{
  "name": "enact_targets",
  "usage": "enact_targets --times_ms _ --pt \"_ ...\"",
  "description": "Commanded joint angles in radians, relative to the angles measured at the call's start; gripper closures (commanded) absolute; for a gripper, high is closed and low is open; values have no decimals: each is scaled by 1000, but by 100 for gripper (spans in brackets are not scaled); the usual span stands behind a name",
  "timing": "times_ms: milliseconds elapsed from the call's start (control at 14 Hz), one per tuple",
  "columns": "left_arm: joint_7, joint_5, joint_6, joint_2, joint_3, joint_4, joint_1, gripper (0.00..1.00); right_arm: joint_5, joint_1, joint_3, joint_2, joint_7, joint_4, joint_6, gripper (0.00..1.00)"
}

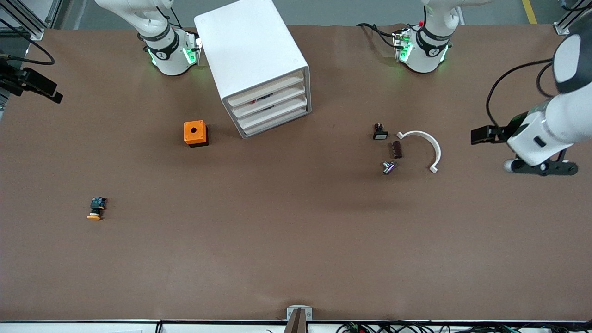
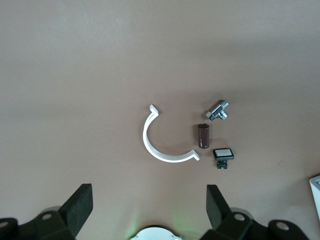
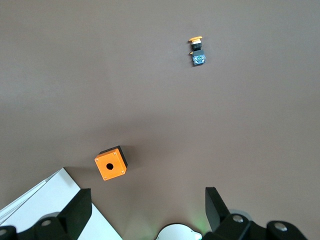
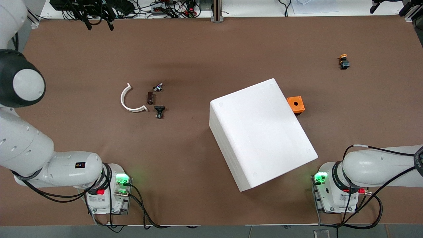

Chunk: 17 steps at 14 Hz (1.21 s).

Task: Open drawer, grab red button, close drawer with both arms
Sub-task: 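Move the left gripper to the handle of the white cabinet drawer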

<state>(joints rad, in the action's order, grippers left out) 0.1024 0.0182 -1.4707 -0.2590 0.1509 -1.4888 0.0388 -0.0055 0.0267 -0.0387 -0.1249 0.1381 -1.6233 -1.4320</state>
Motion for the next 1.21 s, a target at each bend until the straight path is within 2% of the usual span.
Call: enact_targets --times_ms 0,429,500,571,857,1143 --pt "196 -24 17 -112 7 67 -16 0 -13 9 5 13 -3 28 13 0" --pt "782 -294 -66 -276 4 68 -37 0 -13 10 5 13 -3 28 13 0" --pt "942 -340 -82 -301 4 68 -40 0 -14 10 5 13 -3 30 13 0" --pt "1064 -359 -82 -321 4 68 -52 0 -14 10 5 13 -3 30 13 0" --pt "1329 -376 -85 -397 4 70 -161 0 -16 12 5 13 -3 40 16 0" --pt "1606 -412 -151 -451 6 71 -281 0 -14 12 5 13 -3 39 15 0"
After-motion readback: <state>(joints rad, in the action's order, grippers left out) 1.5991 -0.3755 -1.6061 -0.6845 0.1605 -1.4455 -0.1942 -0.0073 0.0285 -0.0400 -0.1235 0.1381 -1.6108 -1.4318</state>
